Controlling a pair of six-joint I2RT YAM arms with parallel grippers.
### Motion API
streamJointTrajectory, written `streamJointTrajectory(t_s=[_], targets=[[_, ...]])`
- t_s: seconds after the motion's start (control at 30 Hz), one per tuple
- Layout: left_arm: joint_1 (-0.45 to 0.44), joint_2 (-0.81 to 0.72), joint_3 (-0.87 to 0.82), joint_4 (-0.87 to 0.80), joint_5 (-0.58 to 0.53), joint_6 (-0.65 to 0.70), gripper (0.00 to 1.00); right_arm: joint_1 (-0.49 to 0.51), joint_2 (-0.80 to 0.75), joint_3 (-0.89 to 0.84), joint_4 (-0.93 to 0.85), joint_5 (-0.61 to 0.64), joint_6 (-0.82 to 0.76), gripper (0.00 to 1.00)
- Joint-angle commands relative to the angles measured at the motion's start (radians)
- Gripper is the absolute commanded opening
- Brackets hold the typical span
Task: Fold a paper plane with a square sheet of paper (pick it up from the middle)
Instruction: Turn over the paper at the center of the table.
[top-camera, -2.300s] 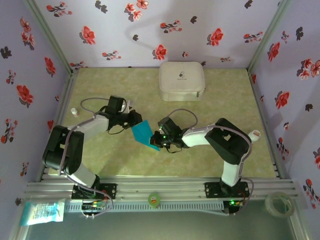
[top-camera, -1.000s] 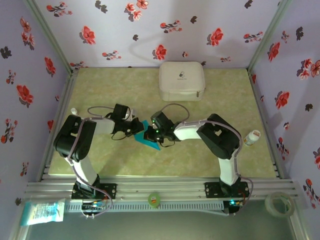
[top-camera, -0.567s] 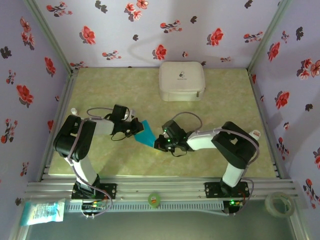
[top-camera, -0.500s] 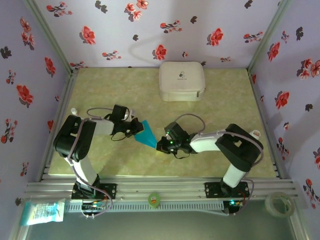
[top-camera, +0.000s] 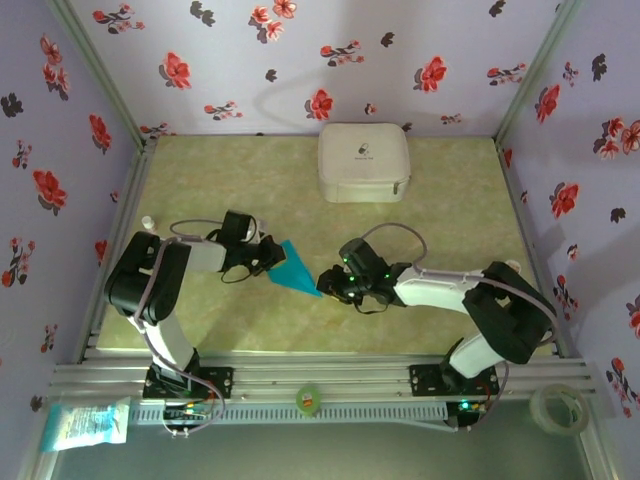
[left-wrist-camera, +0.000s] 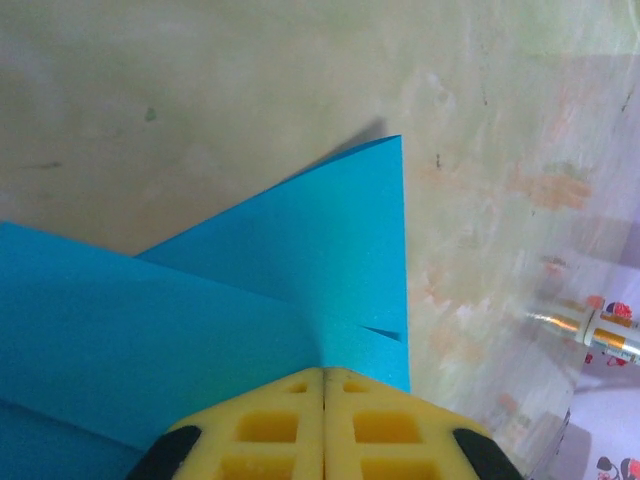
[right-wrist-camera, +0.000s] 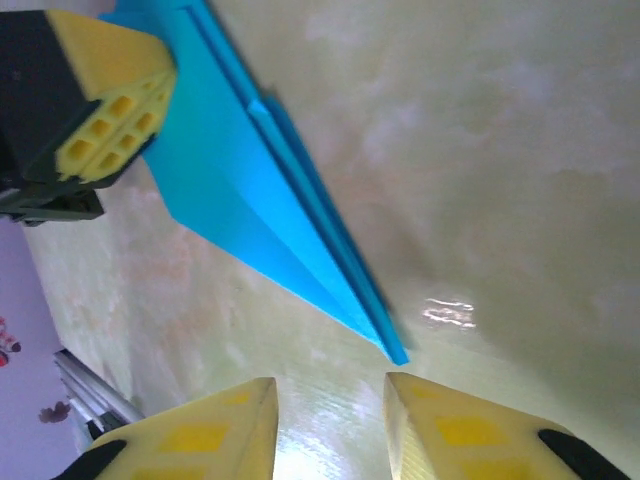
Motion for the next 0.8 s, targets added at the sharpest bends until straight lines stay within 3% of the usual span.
streamJointTrajectory(t_s=[0.0,0.77], targets=[[0.012,-0.003,-0.037,-0.094,-0.066,-0.012,0.07,-0.006,0.031,-0.019,0.034,0.015,0.061,0.34],[0.012,0.005,-0.033,-0.094,-0.059,-0.013,0.07,-0.009,0.121,-0.029,0.204,-0.048,0.109,0.31]])
